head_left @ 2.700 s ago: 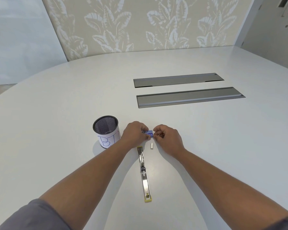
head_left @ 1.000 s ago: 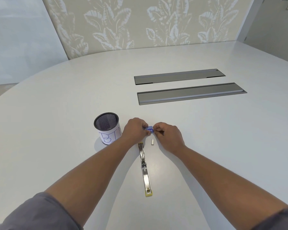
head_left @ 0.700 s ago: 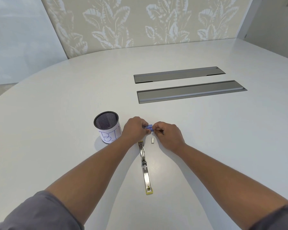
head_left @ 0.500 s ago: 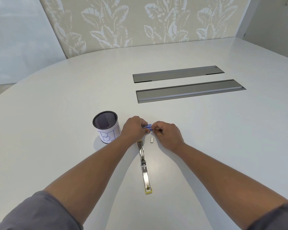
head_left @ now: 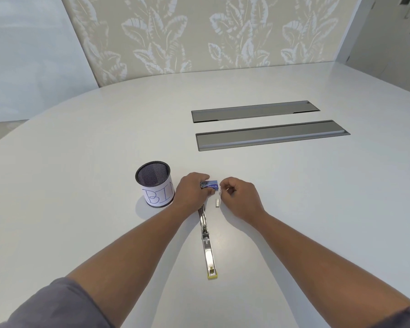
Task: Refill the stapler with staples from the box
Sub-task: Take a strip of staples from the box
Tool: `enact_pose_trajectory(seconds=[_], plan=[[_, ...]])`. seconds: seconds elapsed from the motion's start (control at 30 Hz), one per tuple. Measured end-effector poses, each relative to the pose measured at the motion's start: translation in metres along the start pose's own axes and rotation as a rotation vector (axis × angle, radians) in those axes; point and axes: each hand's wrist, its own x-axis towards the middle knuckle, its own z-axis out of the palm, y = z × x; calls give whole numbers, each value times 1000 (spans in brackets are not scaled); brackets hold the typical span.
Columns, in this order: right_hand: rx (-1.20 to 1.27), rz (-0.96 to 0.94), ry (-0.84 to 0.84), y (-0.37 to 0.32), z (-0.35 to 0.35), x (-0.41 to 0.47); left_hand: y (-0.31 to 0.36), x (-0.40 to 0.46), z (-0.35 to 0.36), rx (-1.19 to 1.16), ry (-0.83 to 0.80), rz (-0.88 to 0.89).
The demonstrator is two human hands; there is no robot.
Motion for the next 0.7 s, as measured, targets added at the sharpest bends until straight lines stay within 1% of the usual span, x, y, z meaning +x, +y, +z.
enact_pose_trajectory(seconds=[0.13,0.3,0.4,0.53,0.7], plan=[[21,-54,-67,-4,-5,-11,1,-4,-2,-80,1,-46],[-37,-123,-115,-8,-8,-20,-1,-13,-9,-173,-4,-85],[-82,-144,-141,-12,-9,-24,-4,-22,-12,-213,-4,-69],[-113,-151,-137,-13,-9,-29,-10,-35,-13,-316,2,-71],[-70,-104,-133,-16,-8,-39,-12,-49,-21,-334,-6,-110]])
